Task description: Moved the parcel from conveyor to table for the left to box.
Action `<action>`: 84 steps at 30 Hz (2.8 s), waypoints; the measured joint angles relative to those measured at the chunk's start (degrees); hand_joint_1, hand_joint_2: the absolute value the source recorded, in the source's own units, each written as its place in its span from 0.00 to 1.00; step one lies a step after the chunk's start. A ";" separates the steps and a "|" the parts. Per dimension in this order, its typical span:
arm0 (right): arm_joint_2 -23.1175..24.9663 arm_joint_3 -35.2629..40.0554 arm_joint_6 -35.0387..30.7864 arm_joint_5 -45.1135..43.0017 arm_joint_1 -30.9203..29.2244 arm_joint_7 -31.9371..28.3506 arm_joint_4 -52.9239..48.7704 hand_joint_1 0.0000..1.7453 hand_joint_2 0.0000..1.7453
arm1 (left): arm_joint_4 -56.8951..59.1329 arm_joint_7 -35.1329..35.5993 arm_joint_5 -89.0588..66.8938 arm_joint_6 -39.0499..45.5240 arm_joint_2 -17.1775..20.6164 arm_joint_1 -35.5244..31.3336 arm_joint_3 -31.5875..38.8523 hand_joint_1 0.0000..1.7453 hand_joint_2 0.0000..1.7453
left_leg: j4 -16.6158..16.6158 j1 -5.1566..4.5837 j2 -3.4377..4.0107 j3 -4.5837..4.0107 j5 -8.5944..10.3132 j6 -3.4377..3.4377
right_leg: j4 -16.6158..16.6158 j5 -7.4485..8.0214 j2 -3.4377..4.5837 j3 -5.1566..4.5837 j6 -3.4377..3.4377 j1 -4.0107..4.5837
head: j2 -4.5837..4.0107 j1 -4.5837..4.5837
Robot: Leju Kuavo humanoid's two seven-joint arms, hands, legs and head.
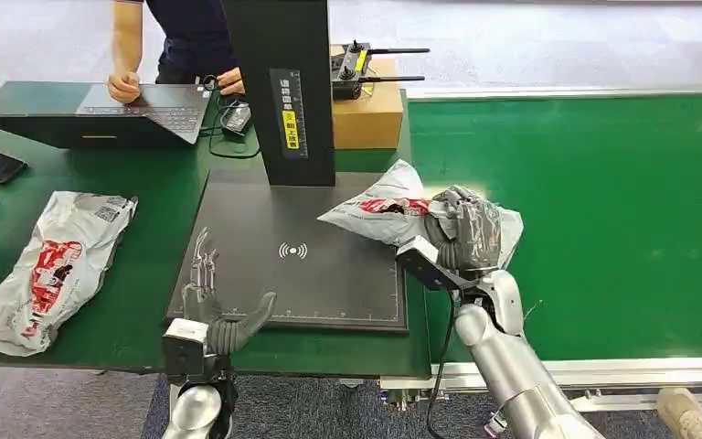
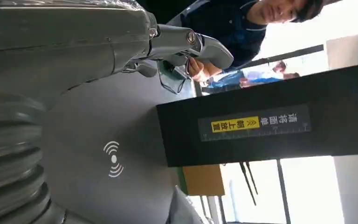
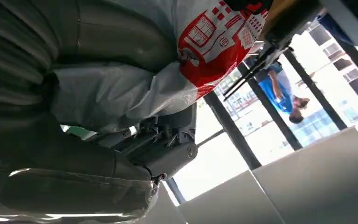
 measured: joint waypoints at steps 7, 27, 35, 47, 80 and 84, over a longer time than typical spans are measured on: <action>0.68 3.26 -1.33 -3.22 -3.52 -2.36 1.18 0.73 1.00 | -1.29 0.00 0.72 1.67 0.39 0.71 0.02 0.00 1.00 | -0.02 0.01 0.01 -0.01 0.01 -0.01 | 0.02 0.00 0.01 -0.01 0.00 0.00 | 0.00 0.00; 7.24 9.12 2.58 -5.03 -11.39 -4.46 9.36 0.74 1.00 | -6.30 0.00 -1.42 2.14 0.87 5.45 1.73 0.00 1.00 | 0.00 0.01 0.00 -0.02 0.01 -0.01 | 0.01 -0.01 0.00 -0.03 -0.01 0.00 | 0.00 0.00; 11.89 10.52 7.04 -8.04 -13.91 -10.08 18.87 0.72 1.00 | -6.45 0.00 -3.82 0.31 -0.11 5.15 2.16 0.00 1.00 | -0.01 0.02 0.01 -0.01 0.02 -0.03 | 0.02 -0.02 0.00 -0.05 -0.03 0.02 | 0.00 0.00; 14.40 11.91 9.37 -9.05 -13.87 -13.31 26.57 0.00 1.00 | -6.32 0.00 -4.46 -0.83 -0.22 4.46 1.66 0.00 1.00 | 0.01 0.01 0.01 0.00 0.02 -0.03 | 0.00 -0.02 0.01 -0.06 -0.03 0.00 | 0.00 0.00; 8.00 -1.64 60.67 -57.85 0.64 -6.91 -0.66 0.00 1.00 | -6.23 1.27 -7.10 -5.07 -0.39 3.76 3.15 0.00 1.00 | 0.03 0.01 0.03 0.04 0.01 -0.03 | -0.02 -0.02 0.03 -0.07 -0.03 0.01 | 0.00 0.00; 7.34 -4.10 53.15 -52.08 5.84 -9.44 -9.93 0.00 1.00 | -5.84 1.20 -7.50 -5.88 -0.42 3.51 3.36 0.00 1.00 | 0.03 0.01 0.03 0.04 0.00 -0.03 | -0.03 -0.02 0.03 -0.07 -0.03 0.01 | 0.00 -0.02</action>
